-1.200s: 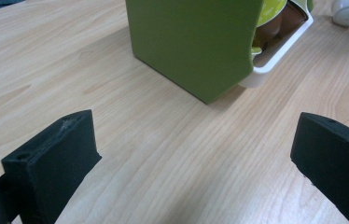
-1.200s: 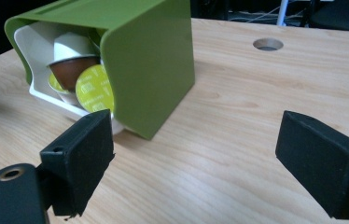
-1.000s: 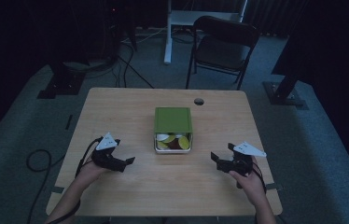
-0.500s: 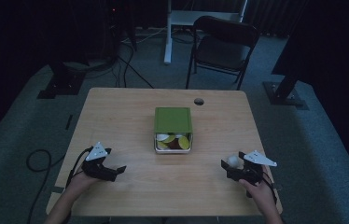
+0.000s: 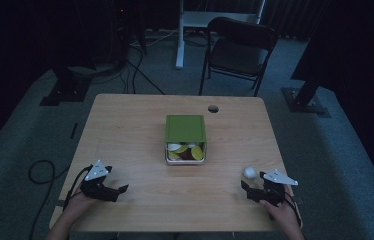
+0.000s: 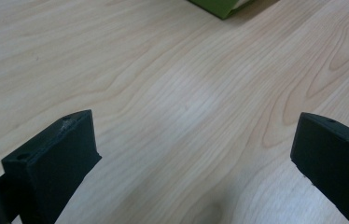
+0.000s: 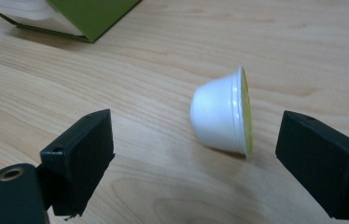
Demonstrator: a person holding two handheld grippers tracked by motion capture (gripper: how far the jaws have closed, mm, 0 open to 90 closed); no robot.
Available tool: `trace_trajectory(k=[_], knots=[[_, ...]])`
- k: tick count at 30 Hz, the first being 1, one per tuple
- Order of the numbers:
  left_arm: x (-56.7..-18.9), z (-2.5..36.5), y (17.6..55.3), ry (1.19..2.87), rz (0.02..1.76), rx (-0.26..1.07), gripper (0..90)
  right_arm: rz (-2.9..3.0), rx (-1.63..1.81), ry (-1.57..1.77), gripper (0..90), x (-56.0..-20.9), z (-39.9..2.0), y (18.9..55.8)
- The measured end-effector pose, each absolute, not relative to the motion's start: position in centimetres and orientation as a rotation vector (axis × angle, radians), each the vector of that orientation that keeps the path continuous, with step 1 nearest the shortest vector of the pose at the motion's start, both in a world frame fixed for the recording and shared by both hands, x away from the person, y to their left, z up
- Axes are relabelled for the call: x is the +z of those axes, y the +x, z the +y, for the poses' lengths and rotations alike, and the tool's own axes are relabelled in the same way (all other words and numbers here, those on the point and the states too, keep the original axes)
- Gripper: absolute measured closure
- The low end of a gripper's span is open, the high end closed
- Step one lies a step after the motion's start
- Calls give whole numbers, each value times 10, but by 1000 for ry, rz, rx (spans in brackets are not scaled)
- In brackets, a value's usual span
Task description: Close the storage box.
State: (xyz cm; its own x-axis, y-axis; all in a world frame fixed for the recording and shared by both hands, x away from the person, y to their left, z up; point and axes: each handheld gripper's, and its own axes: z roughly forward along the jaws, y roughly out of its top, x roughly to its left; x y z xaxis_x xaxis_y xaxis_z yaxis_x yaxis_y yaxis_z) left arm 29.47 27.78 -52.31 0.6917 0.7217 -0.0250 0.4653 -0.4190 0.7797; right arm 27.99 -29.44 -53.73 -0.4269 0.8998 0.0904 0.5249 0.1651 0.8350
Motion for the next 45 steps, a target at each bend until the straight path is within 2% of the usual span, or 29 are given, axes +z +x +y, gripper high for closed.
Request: trace_trajectory(k=[20,28,45], knots=[[-536,310,272,2158,1031,442,5,2111,1009,1400,108,-549,-309,279],[-542,312,266,2204,1053,478,5,2122,915,1417,108,-551,-315,278],[-547,313,269,2168,1122,463,5,2122,917,1417,109,-551,-315,278]])
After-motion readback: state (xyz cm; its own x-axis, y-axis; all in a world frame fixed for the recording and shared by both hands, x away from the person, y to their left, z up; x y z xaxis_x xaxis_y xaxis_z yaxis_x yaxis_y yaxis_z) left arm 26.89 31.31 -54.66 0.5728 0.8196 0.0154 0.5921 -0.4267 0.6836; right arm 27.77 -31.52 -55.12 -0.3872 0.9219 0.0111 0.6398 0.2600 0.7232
